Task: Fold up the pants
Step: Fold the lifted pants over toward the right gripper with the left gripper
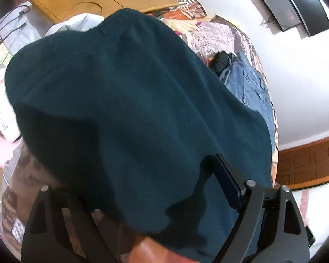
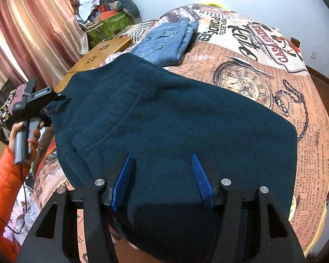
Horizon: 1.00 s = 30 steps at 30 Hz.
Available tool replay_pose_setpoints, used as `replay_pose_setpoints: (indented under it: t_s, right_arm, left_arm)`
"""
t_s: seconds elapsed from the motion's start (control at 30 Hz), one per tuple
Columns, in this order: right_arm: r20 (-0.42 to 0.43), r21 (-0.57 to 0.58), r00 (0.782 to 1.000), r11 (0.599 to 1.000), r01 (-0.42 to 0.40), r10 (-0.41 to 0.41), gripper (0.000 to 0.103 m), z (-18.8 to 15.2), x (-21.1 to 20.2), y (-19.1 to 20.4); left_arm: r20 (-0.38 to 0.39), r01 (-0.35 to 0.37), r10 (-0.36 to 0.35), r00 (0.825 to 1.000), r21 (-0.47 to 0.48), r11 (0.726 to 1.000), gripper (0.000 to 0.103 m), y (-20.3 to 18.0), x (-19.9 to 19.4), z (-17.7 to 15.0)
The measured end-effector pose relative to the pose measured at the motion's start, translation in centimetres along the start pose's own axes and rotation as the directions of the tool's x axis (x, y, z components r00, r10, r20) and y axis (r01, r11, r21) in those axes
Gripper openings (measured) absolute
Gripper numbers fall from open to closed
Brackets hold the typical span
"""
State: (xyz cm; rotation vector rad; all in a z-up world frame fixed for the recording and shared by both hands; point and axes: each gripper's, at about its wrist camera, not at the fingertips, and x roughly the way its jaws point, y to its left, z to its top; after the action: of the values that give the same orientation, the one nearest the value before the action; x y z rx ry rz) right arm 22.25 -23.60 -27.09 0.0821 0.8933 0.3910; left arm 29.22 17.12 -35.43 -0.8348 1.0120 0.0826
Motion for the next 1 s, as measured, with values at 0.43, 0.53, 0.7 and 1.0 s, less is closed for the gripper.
replay_pose_setpoints:
  t_s: [0.43, 0.53, 0.7, 1.0]
  right_arm:
    - [0.009, 0.011, 1.000, 1.000, -0.005, 0.005, 0.054, -0.2, -0.2, -0.1]
    - [0.011, 0.021, 1.000, 1.000, -0.011, 0.011, 0.054, -0.3, -0.4, -0.3]
    - [0.022, 0.041, 1.000, 0.999, -0.017, 0.016, 0.054, -0.6, -0.7, -0.5]
    - [0.073, 0.084, 0.997, 0.996, -0.043, 0.037, 0.054, -1.4, -3.4, -2.2]
  left_arm:
    - [0.113, -0.148, 0.131, 0.985, 0.154, 0.977, 0.035, -2.5, -1.6, 0.9]
    - [0.160, -0.131, 0.101, 0.982, 0.190, 0.973, 0.032, -4.0, -4.8, 0.7]
    - [0.238, -0.124, 0.044, 0.970, 0.333, 0.935, 0.030, -8.9, -10.0, -0.3]
    - [0.333, -0.071, -0.161, 0.929, 0.587, 0.807, 0.029, -20.9, -16.2, -5.2]
